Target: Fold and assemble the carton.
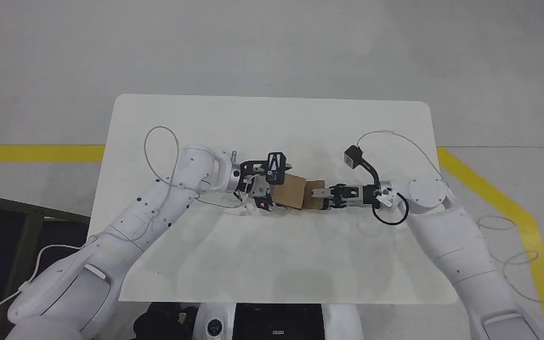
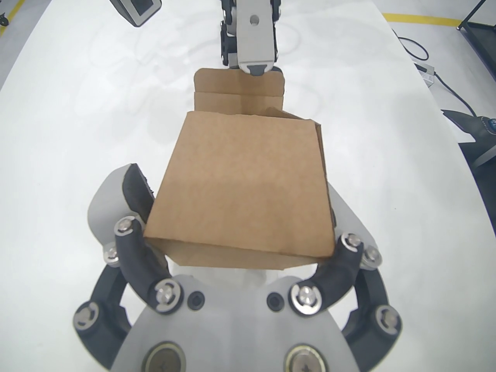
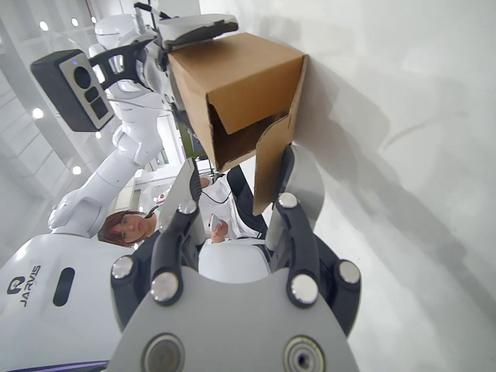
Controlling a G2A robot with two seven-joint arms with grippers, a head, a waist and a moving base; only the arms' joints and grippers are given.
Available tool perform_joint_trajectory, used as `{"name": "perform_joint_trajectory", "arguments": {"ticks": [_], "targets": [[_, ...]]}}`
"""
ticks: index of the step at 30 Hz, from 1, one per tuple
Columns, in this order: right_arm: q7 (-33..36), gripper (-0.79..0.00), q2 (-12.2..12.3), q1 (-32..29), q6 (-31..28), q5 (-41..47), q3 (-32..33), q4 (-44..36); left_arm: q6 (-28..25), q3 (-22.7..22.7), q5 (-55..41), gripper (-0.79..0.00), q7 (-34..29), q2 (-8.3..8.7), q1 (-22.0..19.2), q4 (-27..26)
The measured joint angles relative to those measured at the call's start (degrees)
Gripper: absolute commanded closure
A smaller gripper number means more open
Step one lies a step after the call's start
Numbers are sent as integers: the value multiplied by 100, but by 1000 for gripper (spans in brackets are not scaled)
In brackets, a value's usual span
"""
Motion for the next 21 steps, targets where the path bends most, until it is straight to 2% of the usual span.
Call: {"name": "perform_joint_trajectory", "arguments": {"ticks": [15,17,19,21], "targets": [[56,-357,-38,20,-102,349,37,-94,0,-21,-20,-785,-27,11,38,27],[55,-345,-43,18,-102,338,26,-66,0,-17,-20,-785,-36,11,43,43],[50,-283,-48,19,-105,326,13,-47,0,-11,-23,-785,-47,11,45,55],[46,-289,-53,27,-101,281,-7,-28,0,2,-30,-785,-60,10,44,67]]}}
